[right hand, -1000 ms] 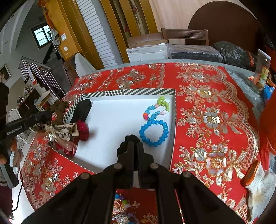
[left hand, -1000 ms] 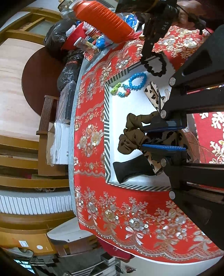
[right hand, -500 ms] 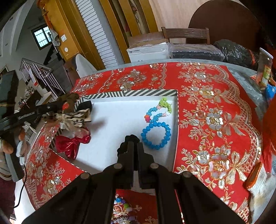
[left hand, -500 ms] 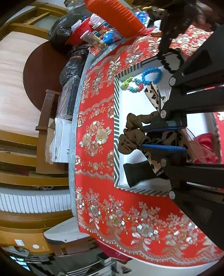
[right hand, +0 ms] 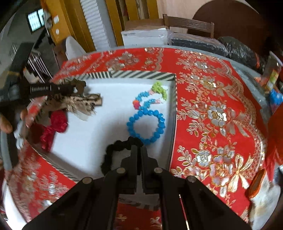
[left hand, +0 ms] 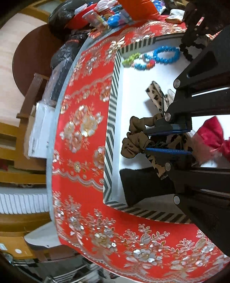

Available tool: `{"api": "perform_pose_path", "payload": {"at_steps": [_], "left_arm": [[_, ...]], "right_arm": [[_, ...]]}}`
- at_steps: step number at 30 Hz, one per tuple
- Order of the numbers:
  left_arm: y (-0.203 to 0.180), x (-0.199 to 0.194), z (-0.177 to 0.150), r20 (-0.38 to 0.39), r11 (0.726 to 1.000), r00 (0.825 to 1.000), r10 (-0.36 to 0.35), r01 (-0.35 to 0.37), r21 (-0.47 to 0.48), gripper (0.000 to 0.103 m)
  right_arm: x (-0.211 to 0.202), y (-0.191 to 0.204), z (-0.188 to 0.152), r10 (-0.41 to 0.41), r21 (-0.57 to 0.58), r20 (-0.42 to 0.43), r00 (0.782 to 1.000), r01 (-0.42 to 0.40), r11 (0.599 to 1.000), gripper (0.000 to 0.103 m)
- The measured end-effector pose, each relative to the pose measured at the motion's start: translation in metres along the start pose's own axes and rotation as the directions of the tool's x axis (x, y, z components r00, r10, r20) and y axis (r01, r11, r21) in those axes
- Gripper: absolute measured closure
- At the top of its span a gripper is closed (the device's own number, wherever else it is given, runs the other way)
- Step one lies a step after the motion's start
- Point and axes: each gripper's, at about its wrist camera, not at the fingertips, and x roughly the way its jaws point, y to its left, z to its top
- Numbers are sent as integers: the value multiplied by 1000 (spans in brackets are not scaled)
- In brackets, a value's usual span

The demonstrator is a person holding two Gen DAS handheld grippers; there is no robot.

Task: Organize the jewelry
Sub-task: 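Carry the brown scrunchie over the tray with the left gripper while the right lowers the black bracelet in, then open the left gripper over the tray while the right opens to release the black bracelet, then move both open grippers back over the bracelet pile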

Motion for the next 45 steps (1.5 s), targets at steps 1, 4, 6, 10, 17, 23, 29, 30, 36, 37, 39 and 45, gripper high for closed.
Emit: {"api": "perform_pose_path", "payload": {"at_steps": [1, 4, 6, 10, 17, 23, 29, 30, 36, 37, 39, 45], "left_arm": [[1, 3, 0, -2, 1000, 1000, -1, 1, -4, 99], [4, 7, 4, 7, 1000, 1000, -5, 6, -25, 99], [5, 11, 7, 6, 999, 1000, -13, 13, -36, 92], [8, 16, 7, -8, 998, 1000, -24, 23, -58, 86], [9, -4, 3, 30, 999, 999, -14, 15, -37, 79], [2, -40, -5, 96, 1000, 995, -1, 0, 11, 78], [-11, -74, -27, 129, 998, 992, 6, -13, 54, 78], [-13, -77, -31, 130, 998, 991, 6, -14, 61, 78], [-26, -100, -64, 142, 995, 990, 11, -24, 96, 78], [-27, -104, -70, 149, 995, 989, 12, -27, 98, 78], [-30, -111, -80, 160, 994, 987, 18, -35, 105, 78], [-34, -125, -106, 160, 994, 987, 19, -36, 104, 78]], "right_arm": [[3, 0, 0, -16, -8, -5, 1000, 16, 1000, 99], [6, 0, 0, -58, -20, 2, 998, 59, 998, 99], [7, 1, -1, -96, -31, 16, 995, 97, 995, 99], [6, 2, 0, -90, -25, 30, 996, 90, 996, 91], [-8, 5, -1, -21, 6, 54, 998, 21, 1000, 70], [-29, 4, -6, 17, 50, 92, 996, -21, 999, 58], [-54, 11, -16, 24, 44, 118, 993, -30, 999, 55], [-57, 12, -18, 20, 40, 119, 993, -25, 999, 53], [-74, 18, -32, 18, 26, 130, 991, -21, 999, 52], [-78, 20, -35, 17, 25, 135, 991, -21, 999, 52], [-84, 21, -40, 21, 28, 145, 989, -26, 999, 52], [-92, 26, -53, 28, 24, 147, 989, -32, 999, 51]]}}
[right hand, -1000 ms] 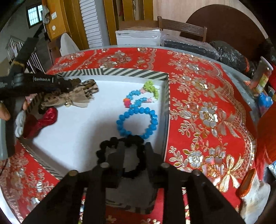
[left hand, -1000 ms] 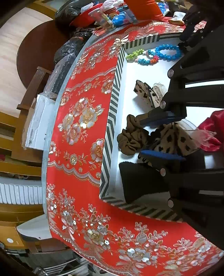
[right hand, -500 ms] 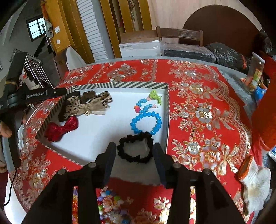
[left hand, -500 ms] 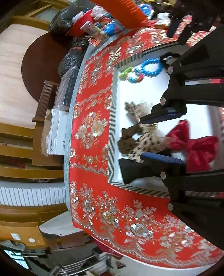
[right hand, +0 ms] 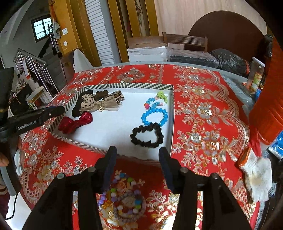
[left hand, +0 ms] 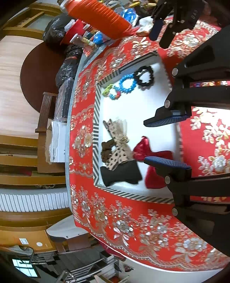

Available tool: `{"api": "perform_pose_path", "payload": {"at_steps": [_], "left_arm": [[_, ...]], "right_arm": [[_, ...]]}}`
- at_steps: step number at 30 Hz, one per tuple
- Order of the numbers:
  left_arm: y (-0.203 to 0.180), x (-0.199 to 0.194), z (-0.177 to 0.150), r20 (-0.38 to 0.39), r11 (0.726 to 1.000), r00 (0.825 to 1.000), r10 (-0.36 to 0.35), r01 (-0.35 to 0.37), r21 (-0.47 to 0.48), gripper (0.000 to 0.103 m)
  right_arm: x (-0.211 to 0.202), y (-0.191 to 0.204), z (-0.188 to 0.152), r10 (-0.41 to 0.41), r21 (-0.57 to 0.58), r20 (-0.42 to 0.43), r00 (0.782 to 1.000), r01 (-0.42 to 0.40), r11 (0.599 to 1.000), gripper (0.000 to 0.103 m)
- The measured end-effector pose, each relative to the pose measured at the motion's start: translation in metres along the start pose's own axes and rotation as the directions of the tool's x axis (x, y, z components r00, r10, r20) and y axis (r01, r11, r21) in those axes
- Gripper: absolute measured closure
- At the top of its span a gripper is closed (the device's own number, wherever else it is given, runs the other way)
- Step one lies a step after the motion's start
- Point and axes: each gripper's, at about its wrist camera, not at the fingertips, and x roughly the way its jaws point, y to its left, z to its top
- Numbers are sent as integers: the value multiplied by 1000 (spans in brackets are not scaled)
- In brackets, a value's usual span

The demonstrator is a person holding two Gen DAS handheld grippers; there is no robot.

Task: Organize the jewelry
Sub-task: 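Move both open grippers back over the bracelet pile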

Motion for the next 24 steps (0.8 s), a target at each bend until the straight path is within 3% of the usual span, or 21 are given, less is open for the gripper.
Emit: {"api": "perform_pose_path", "payload": {"at_steps": [7, 18, 24], "left_arm": [[2, -14, -27, -55, 997, 996, -73, 71, -37, 78], [-16, -8, -73, -182, 980, 963, -200, 196, -39, 79], [-35, 6, -77, -224, 967, 943, -245, 253, 8, 78]], "right_arm": [[-16, -7, -18, 6, 7, -10, 1000, -6, 1000, 51], [-11, -25, -42, 18, 5, -88, 996, -18, 1000, 52], [2, -28, -45, 54, 26, -122, 991, -51, 998, 64]]}}
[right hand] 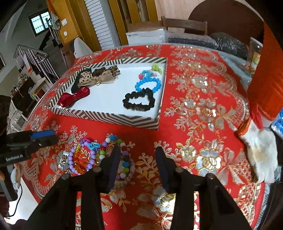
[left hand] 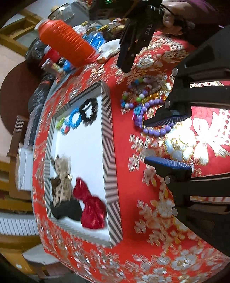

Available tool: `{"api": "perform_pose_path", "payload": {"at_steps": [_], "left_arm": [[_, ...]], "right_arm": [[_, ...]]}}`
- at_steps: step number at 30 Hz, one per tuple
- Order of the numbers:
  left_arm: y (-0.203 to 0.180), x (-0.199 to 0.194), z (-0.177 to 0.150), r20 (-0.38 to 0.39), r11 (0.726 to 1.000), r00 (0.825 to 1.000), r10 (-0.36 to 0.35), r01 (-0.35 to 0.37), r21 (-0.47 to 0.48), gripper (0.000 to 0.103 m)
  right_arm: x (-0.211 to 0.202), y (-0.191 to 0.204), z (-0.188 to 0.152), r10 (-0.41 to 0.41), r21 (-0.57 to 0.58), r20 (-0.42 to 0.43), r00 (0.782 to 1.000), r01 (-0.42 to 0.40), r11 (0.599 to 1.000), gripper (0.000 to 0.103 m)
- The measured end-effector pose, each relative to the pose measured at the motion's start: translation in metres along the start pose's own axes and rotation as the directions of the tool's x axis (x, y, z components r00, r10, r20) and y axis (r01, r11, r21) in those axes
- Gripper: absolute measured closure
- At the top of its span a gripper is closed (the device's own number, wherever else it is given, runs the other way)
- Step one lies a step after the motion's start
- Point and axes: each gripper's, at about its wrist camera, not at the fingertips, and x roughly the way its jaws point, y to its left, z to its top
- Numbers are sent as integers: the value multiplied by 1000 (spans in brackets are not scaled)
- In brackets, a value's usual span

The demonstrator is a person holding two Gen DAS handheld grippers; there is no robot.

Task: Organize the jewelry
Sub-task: 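Move both open grippers back over the bracelet pile, then grasp the amber crystal bracelet with the left gripper while the right grasps a multicolour bead bracelet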

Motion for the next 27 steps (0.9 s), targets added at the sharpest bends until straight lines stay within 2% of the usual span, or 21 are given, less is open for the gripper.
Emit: {"api": "perform_pose_path", "payload": {"at_steps": [4, 11, 14, 15, 16, 19, 23, 27], "left_arm": [[-15, 15, 4, -25, 997, 999, -20, 21, 76, 78], [-28, 41, 11, -67, 990, 998, -19, 28, 140, 79], [-22, 45, 15, -68, 992, 996, -65, 72, 106, 98], [-19, 45, 16, -64, 992, 995, -75, 81, 93, 101], [-17, 45, 16, -60, 992, 995, -84, 89, 85, 103], [-13, 41, 16, -60, 992, 992, -108, 111, 60, 103], [-12, 30, 16, -44, 991, 992, -121, 123, 53, 103], [-8, 12, 22, -6, 990, 990, -140, 140, 33, 103]], "right_arm": [[4, -5, 0, 7, 7, -8, 1000, -7, 1000, 66], [24, -4, 5, 56, -2, -63, 996, -56, 998, 66], [33, 6, 7, 64, -38, -83, 994, -67, 997, 66], [35, 9, 8, 59, -53, -88, 994, -64, 997, 66], [39, 13, 9, 53, -71, -94, 994, -60, 996, 67], [52, 20, 11, 11, -105, -121, 993, -24, 994, 93], [48, 20, 10, 9, -104, -95, 995, -19, 994, 93], [26, 15, 14, 47, -60, -26, 999, -48, 997, 93]]}}
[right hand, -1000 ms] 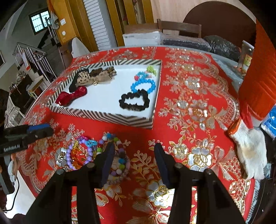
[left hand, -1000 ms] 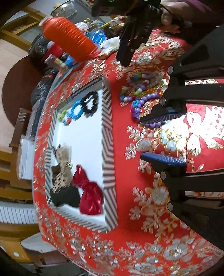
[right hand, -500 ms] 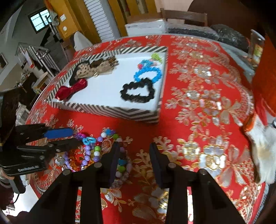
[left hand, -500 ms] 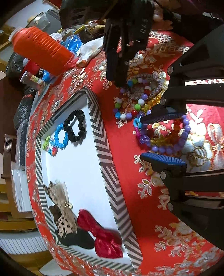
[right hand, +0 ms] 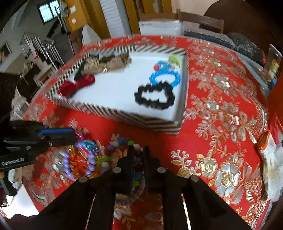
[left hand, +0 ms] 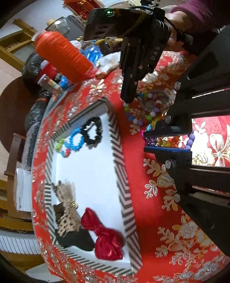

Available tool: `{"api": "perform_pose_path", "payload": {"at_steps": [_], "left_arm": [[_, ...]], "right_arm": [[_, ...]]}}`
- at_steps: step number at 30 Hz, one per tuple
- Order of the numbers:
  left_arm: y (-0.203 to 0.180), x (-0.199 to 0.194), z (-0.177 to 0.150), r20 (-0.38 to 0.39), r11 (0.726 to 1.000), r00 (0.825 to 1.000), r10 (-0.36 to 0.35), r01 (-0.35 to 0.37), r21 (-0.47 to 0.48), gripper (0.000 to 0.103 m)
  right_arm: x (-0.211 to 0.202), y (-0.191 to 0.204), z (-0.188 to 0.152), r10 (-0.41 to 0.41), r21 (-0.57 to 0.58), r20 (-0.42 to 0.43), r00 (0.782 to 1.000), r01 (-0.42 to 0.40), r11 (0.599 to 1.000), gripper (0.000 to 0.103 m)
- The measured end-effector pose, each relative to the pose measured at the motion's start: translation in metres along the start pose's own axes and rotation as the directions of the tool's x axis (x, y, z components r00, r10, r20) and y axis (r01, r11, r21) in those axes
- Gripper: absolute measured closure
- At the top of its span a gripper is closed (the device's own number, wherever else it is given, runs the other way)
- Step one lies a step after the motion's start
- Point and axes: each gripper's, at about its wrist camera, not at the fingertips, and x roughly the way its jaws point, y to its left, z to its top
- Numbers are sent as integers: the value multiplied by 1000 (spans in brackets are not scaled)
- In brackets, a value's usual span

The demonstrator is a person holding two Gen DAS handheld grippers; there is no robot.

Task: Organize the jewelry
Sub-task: 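Grasp the amber crystal bracelet with the left gripper while the right grasps a multicolour bead bracelet, then carry the amber bracelet into the tray with the left gripper while the right carries its bracelet there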

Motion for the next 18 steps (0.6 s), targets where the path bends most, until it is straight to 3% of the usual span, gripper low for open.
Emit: {"api": "perform_pose_path", "payload": {"at_steps": [6, 18], "left_arm": [[-3, -28, 8, 57, 1000, 998, 8, -8, 2, 103], [1, -74, 32, 158, 996, 984, 82, -84, 4, 103]], "right_arm": [[-35, -1, 6, 59, 41, 90, 994, -63, 997, 93], [-74, 2, 21, 70, 35, 179, 981, -78, 996, 93]]}}
